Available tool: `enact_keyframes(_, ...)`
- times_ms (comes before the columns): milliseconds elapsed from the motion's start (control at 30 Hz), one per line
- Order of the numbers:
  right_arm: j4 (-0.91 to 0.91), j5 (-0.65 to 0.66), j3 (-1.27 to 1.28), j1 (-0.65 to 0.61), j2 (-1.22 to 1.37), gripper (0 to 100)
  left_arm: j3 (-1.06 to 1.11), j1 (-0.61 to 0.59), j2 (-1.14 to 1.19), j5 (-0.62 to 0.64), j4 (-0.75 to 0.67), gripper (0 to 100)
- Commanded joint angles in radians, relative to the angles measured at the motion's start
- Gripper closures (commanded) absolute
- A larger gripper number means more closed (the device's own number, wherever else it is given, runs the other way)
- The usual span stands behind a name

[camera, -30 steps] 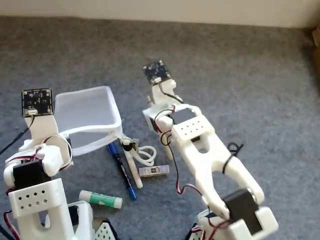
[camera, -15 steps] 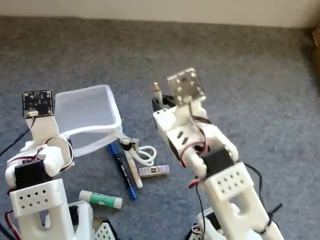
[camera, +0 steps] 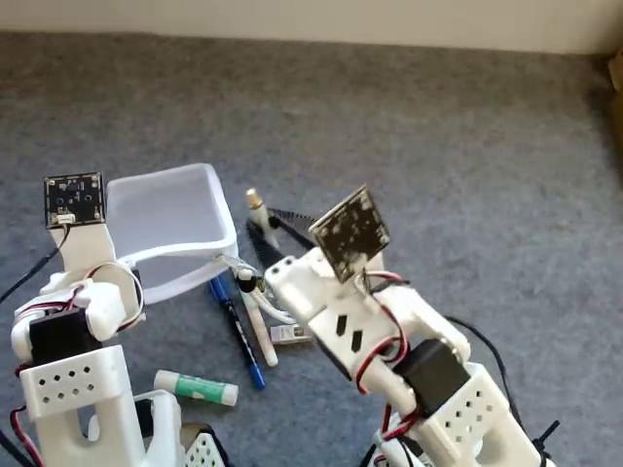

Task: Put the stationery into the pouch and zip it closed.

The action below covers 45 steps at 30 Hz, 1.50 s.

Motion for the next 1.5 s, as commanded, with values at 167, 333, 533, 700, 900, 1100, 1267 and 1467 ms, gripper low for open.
enact_keyframes(167,-0.002,-0.012,-0.013,-0.058,-0.031,99.3,-0.004,0.013,0.038,0.014,-0.008,99)
enact_keyframes(333,-0.065,-0.086,0.038,-0.136,-0.177,99.3,-0.004,0.013,0.038,0.014,-0.008,99)
enact_keyframes(533,-0.503,-0.103,0.381,-0.137,-0.432,99.4,-0.004,0.013,0.038,0.014,-0.008,99)
enact_keyframes(700,-0.708,-0.104,0.596,-0.142,-0.506,99.4,-0.004,0.013,0.038,0.014,-0.008,99)
enact_keyframes(900,-0.929,-0.107,0.654,-0.143,-0.512,99.4,0.035,0.012,0.036,0.015,-0.069,99)
enact_keyframes(1100,-1.254,-0.103,0.863,-0.143,-0.510,99.4,0.038,0.012,0.036,0.015,-0.078,99)
enact_keyframes(1267,-1.317,-0.104,0.889,-0.142,-0.510,99.4,0.038,0.012,0.036,0.032,-0.078,99)
enact_keyframes(1467,-1.319,-0.106,0.892,-0.142,-0.509,99.4,0.036,0.012,0.036,0.061,-0.078,99)
